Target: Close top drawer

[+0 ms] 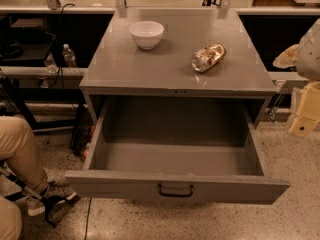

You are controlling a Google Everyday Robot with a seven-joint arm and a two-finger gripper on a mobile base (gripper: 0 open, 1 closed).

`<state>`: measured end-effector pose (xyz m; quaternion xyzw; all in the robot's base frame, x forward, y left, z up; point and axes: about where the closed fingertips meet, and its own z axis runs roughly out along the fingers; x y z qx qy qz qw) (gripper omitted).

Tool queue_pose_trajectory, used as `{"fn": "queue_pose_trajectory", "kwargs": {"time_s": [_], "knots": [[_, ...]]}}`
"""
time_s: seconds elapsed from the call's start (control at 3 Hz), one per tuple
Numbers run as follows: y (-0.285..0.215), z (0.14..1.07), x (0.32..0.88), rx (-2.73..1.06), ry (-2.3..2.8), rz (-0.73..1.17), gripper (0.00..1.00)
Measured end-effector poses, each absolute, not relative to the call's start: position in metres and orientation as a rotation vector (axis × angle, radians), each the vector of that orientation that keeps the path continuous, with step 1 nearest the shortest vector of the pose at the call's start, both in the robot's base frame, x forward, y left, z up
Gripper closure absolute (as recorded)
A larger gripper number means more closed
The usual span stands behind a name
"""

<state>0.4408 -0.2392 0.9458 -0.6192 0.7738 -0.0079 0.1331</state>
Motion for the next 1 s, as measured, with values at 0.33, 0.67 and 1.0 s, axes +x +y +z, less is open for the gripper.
{"fn": "queue_pose_trajectory", "kwargs": {"time_s": [0.33,0.67,1.0], "knots": [[-0.239,0.946,0.441,-1.796,2.244,-0.023,0.0],[-0.242,0.924,0.432,-1.788,2.304,0.015,0.0],[-0.253,0.889,0.415,-1.728,2.406,0.097,0.0]]}}
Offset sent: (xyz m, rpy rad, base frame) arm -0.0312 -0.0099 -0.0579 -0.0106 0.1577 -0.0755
